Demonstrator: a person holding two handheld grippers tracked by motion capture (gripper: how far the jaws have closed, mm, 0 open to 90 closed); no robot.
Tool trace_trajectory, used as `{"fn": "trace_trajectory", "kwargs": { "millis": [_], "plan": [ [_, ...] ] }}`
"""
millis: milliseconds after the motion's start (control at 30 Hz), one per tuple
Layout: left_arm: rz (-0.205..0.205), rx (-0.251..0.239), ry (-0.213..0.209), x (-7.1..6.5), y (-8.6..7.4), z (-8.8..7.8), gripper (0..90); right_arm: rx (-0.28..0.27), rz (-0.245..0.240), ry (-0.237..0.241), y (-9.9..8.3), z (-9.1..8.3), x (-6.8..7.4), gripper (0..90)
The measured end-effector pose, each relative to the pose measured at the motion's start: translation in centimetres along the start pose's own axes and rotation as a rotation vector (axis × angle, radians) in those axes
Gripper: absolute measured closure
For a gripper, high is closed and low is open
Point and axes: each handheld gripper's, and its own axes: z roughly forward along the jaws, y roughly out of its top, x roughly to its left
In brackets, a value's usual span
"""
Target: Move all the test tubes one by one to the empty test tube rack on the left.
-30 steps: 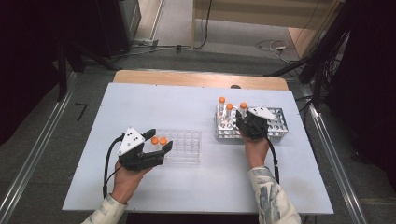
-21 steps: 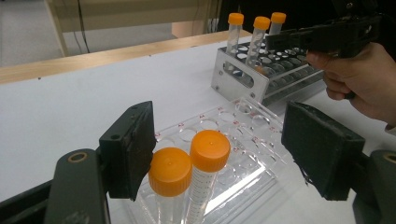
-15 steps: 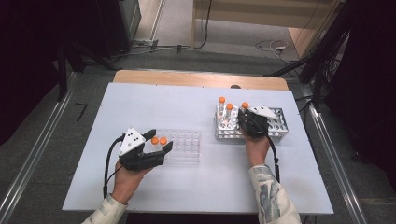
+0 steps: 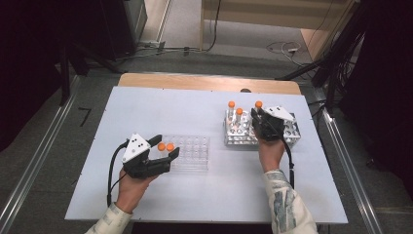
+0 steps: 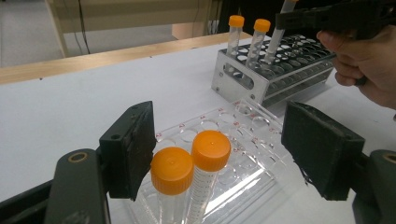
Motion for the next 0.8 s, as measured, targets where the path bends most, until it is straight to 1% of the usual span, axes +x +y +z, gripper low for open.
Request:
{"fn": "trace_trajectory", "kwargs": {
  "millis": [133,167,267,433,567,733,800],
  "plan": [
    [0.003,0.001,-0.001,-0.1,0.0,0.0,26.3,-0.02,0.01,0.017,0.6,-0.8,-0.1,71.3],
    [0.003,0.001,0.0,-0.1,0.0,0.0,26.3,-0.027,0.0,0.02,0.8,-1.0,-0.1,71.3],
    [0.002,0.0,0.001,-0.1,0.0,0.0,26.2,-0.035,0.01,0.038,1.1,-1.8,-0.3,71.3],
    [0.005,0.001,0.002,-0.1,0.0,0.0,26.2,-0.063,0.002,0.054,1.7,-3.3,-0.8,71.3],
    [0.007,0.001,-0.003,-0.3,0.0,0.0,26.2,-0.064,0.0,0.096,1.8,-4.6,-0.9,71.3],
    [0.011,0.002,-0.011,-0.8,0.0,0.1,26.2,-0.056,-0.035,0.143,1.1,-5.9,-0.1,71.3],
    [0.015,-0.002,-0.016,-1.0,0.0,0.1,26.2,-0.049,-0.045,0.172,0.7,-6.4,0.2,71.3]
  ]
}}
